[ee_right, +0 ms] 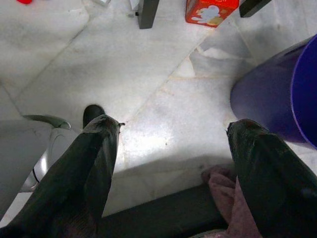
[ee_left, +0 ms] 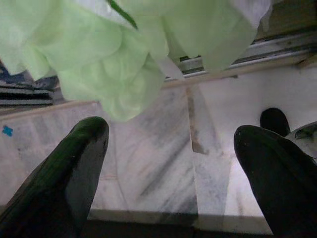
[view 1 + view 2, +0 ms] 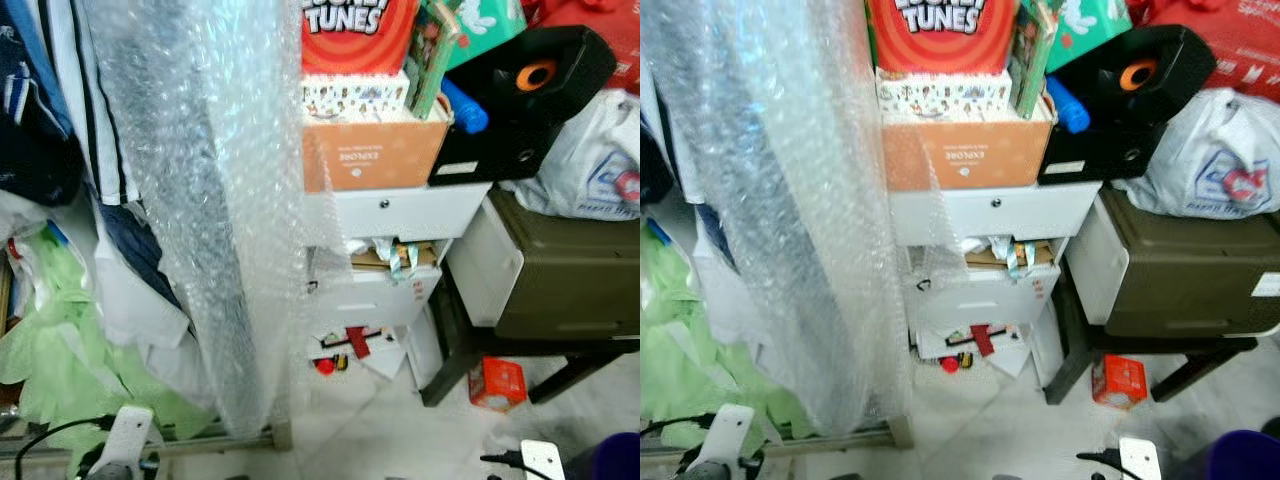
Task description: Clean up the room
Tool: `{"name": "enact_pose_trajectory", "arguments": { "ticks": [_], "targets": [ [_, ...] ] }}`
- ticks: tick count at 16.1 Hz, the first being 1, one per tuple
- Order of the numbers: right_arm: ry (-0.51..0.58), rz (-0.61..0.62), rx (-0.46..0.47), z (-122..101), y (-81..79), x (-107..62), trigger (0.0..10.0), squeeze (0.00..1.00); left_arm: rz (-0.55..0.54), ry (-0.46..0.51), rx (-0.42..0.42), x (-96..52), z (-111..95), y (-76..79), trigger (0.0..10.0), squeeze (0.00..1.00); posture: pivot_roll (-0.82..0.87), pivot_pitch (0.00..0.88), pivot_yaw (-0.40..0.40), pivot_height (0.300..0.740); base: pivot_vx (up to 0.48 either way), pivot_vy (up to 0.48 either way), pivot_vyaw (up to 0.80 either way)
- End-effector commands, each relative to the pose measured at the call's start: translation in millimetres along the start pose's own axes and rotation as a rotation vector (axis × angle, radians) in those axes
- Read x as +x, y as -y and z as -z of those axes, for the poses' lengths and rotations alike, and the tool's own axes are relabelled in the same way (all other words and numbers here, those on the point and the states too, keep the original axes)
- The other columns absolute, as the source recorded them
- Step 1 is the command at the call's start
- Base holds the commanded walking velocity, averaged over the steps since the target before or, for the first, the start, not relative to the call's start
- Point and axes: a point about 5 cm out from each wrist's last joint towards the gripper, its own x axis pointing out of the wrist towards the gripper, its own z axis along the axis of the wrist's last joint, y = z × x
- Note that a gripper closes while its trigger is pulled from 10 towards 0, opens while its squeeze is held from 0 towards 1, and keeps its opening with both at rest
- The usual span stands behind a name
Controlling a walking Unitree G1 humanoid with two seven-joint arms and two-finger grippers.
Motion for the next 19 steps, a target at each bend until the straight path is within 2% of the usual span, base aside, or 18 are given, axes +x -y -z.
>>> {"name": "enact_pose_trajectory", "arguments": {
  "ticks": [1, 5, 11, 13, 15, 19],
  "targets": [
    [0.014, 0.002, -0.017, -3.6, 5.6, -0.4, 10.0, 0.0, 0.01, 0.002, 0.013, 0.2, -1.1, 2.0, 10.0, 0.0, -0.06, 0.0, 0.004, 0.74, 0.0, 0.0, 0.0],
    [0.017, 0.002, -0.021, -3.9, 5.6, -0.4, 10.0, 0.0, 0.004, -0.001, 0.008, 0.2, -0.8, 1.7, 10.0, 0.0, -0.06, 0.0, 0.004, 0.74, 0.0, 0.0, 0.8],
    [0.008, 0.006, -0.011, -4.3, 6.0, 0.0, 10.0, 0.0, -0.012, -0.005, -0.023, 0.3, -1.1, 1.4, 10.0, 0.0, -0.05, 0.0, 0.002, 0.74, 0.0, 0.0, 0.0],
    [0.012, 0.002, -0.009, -5.6, 6.0, 0.3, 10.0, 0.0, -0.065, -0.011, -0.161, -0.3, 1.8, 1.0, 10.0, 0.0, -0.05, 0.0, -0.006, 0.74, 0.0, 0.0, 0.0],
    [0.017, -0.005, -0.008, -6.4, 5.7, 0.4, 10.0, 0.0, -0.068, 0.0, -0.195, -0.5, 1.3, 1.3, 10.0, 0.0, -0.05, 0.0, -0.01, 0.74, 0.0, 0.0, 0.0],
    [0.042, -0.008, -0.003, -10.0, 5.0, 0.8, 10.0, 0.0, -0.07, 0.016, -0.206, -0.2, -1.4, 1.3, 10.0, 0.0, -0.05, 0.0, -0.006, 0.74, 0.0, 0.396, 0.0]
  ]
}}
